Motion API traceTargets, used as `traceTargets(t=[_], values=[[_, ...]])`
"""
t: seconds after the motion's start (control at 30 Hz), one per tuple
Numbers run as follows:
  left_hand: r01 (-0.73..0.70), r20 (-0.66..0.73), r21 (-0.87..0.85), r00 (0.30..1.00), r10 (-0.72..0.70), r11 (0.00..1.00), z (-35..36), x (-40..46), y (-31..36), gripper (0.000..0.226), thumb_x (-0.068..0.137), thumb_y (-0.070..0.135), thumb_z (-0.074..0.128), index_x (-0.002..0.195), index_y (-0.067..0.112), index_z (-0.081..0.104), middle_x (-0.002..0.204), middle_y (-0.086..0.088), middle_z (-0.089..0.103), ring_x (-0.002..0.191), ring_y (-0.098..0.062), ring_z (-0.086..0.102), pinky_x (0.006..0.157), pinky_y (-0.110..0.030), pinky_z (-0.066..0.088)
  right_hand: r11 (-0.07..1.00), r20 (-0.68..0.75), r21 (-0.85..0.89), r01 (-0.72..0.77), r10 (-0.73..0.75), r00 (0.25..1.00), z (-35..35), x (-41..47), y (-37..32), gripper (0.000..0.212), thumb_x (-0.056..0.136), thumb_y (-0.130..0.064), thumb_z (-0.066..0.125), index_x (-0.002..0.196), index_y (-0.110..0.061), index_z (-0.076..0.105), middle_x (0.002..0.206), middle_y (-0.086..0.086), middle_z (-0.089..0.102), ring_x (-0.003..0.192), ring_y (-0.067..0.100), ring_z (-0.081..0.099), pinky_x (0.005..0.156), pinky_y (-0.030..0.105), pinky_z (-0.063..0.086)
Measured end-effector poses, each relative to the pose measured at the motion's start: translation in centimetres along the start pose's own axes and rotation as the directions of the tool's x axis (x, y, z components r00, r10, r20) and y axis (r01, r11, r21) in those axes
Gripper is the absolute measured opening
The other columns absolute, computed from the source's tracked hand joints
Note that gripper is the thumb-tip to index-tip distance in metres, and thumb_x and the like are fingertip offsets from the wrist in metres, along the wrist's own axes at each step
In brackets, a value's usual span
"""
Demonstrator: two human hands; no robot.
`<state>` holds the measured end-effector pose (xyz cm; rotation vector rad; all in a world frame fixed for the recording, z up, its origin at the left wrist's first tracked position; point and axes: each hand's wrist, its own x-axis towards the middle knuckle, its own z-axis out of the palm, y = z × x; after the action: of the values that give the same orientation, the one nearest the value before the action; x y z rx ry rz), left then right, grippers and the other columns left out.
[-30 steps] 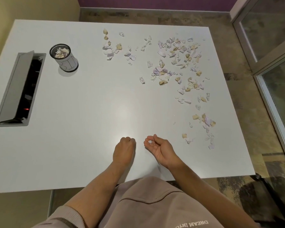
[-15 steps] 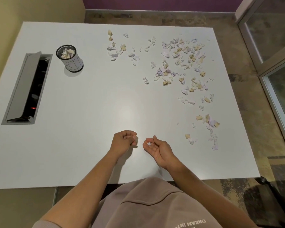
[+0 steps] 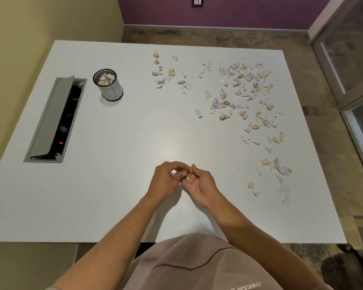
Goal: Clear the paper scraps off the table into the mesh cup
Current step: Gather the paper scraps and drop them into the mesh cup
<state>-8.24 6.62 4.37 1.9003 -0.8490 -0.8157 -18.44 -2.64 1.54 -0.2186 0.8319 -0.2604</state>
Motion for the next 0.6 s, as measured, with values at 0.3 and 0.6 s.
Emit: traceTargets(t=[0.3, 0.6], values=[[-0.017, -0.136, -0.004, 0.991, 0.017, 1.000, -5.2, 2.6, -0.9, 0.022, 0.091, 0.020, 0.066, 0.101, 0.038, 0.073, 0.097, 0.017, 0.071, 0.098, 0.004, 0.060, 0.085, -0.011, 0.044, 0.997, -0.051, -0.054, 0.051, -0.054, 0.997, 5.8, 1.8, 0.2, 0.037, 0.100, -0.011, 0.045, 0.116, 0.019, 0.056, 0.117, 0.028, 0.061, 0.105, 0.034, 0.066, 0.092, 0.039, 0.053], [0.047, -0.346, -0.040, 0.936, -0.058, 0.998, -10.7, 5.9, -5.0, 0.026, 0.100, 0.017, 0.051, 0.122, 0.019, 0.066, 0.131, 0.007, 0.061, 0.128, -0.007, 0.049, 0.111, -0.026, 0.035, 0.995, -0.130, -0.047, 0.089, -0.094, 0.987, 12.7, 6.8, 0.1, 0.032, 0.100, -0.015, 0.048, 0.099, 0.013, 0.062, 0.100, 0.023, 0.062, 0.080, 0.030, 0.071, 0.079, 0.038, 0.060]])
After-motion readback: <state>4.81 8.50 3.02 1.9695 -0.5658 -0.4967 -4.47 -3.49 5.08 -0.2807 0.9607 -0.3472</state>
